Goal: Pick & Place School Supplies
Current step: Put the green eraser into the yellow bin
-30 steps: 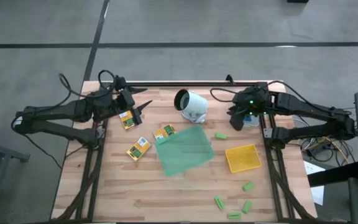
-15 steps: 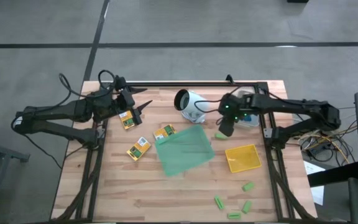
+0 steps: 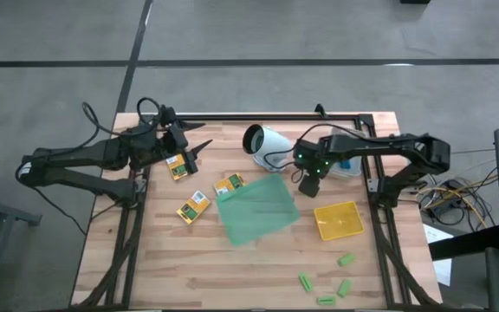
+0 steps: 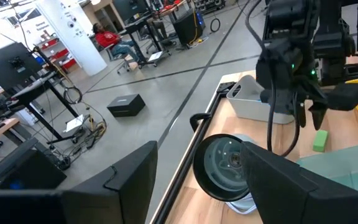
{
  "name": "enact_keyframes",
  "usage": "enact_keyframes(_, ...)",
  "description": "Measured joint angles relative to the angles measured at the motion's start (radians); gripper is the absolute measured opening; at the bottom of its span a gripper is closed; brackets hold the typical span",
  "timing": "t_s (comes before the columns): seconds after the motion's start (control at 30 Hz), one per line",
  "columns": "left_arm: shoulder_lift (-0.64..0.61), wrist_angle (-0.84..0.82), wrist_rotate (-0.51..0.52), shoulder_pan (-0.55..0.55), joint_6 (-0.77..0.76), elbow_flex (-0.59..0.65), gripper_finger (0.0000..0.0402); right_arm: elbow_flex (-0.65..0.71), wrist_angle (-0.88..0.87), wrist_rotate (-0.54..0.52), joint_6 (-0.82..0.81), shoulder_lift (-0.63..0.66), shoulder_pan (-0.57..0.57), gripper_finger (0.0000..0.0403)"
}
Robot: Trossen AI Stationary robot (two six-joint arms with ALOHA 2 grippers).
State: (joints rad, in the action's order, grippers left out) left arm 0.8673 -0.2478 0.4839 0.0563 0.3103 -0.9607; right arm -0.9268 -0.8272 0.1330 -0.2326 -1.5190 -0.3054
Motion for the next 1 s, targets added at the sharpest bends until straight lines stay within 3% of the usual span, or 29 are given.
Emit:
enact_keyframes(0.43, 0.000, 0.000, 0.000, 0.000, 0.000, 0.000, 0.0236, 0.000, 0.004, 0.021, 0.037, -0.095, 0.000, 0.0150)
enact_keyframes(0.77, 0.000, 0.000, 0.000, 0.000, 0.000, 0.000, 0.0236, -0.001, 0.010, 0.052, 0.098, -0.090, 0.033, 0.0150)
enact_keyframes(1.0, 0.000, 0.000, 0.000, 0.000, 0.000, 0.000, 0.0236, -0.001, 0.021, -0.019, 0.125, -0.093, 0.086, 0.0140)
